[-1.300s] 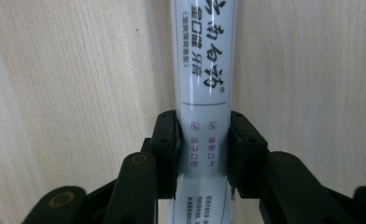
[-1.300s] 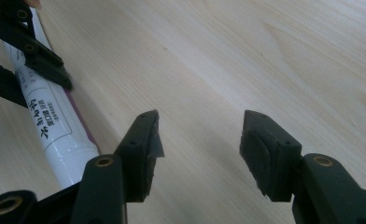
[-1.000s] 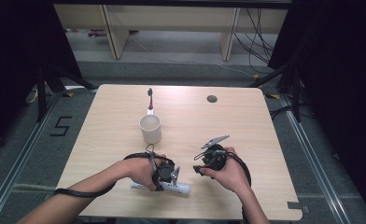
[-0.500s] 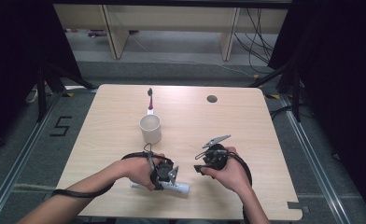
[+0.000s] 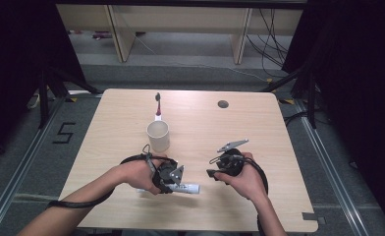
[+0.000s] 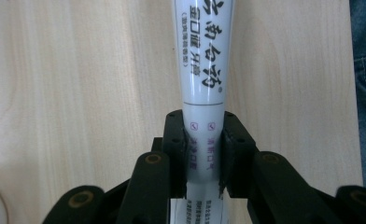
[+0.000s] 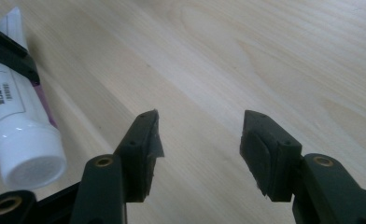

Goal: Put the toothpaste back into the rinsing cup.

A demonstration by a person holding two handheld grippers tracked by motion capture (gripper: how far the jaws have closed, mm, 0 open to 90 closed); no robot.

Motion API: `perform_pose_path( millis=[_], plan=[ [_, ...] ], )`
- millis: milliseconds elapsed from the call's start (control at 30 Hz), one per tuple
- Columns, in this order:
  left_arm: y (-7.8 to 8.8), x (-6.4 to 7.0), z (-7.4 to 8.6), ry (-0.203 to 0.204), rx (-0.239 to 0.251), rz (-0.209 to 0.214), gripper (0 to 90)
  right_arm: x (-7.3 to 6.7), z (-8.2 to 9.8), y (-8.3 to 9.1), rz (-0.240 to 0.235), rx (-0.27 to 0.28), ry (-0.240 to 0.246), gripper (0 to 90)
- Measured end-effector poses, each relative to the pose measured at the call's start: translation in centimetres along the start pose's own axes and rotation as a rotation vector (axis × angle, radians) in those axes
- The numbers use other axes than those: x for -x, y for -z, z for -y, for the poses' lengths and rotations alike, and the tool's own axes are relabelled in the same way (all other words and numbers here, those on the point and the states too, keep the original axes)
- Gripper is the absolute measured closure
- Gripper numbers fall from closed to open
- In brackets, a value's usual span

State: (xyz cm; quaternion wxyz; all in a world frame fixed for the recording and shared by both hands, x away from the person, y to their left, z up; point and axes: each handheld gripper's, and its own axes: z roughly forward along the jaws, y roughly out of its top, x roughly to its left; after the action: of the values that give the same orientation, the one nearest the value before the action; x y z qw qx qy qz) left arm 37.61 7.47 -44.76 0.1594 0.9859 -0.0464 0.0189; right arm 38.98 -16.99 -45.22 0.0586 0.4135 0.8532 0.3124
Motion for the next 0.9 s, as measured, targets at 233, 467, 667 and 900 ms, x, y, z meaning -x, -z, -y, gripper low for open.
perform_pose_path(
  millis=[233, 467, 667, 900],
  plan=[
    [0.8, -0.4, 0.3, -0.017, 0.017, -0.03, 74.7, 0.1, 0.2, 0.0, -0.003, -0.012, -0.031, 47.2],
    [1.5, -0.7, 0.6, 0.003, 0.084, -0.065, 74.8, 0.3, 0.4, -0.2, -0.005, 0.02, -0.021, 47.1],
    [2.1, -1.1, 1.0, 0.05, 0.14, -0.09, 74.9, 0.5, 0.7, -0.1, -0.002, 0.065, -0.024, 47.0],
    [2.5, -1.9, 1.6, 0.076, 0.122, -0.101, 74.9, -0.1, 2.0, -0.1, -0.068, 0.159, 0.069, 42.6]
  ],
)
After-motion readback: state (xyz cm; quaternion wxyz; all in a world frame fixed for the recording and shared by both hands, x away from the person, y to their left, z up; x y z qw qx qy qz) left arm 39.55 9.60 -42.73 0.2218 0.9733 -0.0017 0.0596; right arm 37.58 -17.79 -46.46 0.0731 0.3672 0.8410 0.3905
